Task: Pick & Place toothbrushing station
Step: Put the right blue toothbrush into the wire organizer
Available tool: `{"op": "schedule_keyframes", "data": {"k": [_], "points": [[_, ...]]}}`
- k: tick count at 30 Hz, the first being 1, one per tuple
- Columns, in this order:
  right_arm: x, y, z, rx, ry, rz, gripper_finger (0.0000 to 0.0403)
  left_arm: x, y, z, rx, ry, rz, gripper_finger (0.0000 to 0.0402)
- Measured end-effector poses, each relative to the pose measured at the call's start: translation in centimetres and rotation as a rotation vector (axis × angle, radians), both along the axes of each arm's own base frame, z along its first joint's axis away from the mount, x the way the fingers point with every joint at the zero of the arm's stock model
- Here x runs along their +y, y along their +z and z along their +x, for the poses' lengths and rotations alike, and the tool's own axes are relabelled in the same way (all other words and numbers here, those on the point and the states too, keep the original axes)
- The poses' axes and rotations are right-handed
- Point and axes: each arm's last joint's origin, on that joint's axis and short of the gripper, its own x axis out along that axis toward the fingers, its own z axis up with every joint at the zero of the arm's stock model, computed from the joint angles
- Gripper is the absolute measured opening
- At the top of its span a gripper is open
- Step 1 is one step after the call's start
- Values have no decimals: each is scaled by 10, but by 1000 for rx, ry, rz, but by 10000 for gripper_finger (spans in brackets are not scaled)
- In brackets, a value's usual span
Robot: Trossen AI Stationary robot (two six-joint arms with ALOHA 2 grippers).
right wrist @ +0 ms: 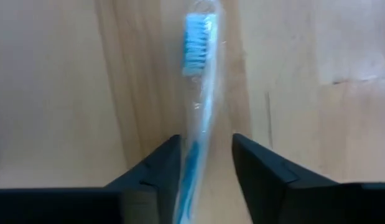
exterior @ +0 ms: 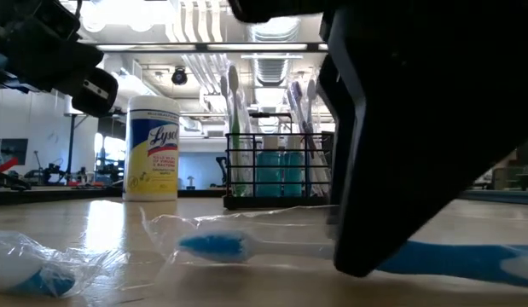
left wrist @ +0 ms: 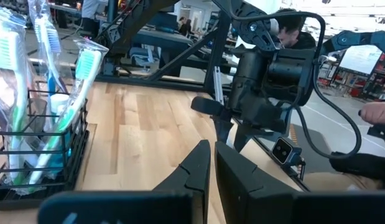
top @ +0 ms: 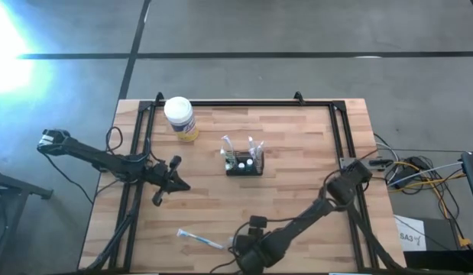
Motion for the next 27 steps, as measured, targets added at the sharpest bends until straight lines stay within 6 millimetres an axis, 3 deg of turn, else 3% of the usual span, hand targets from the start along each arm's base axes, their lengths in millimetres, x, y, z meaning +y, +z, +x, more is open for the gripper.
{"op": "schedule_keyframes", "data": {"k": [8,13,17,27], "points": [[-7,-3,5,48,77,47,23,0,0,0,5,0,-13,28],[-12,4,5,-18,79,-83,15,0,0,0,5,0,-14,28],[-15,43,-6,-130,52,-193,12,0,0,0,7,-1,-19,28],[-11,151,-56,-658,124,-296,10,0,-1,0,11,-2,-10,28]]}}
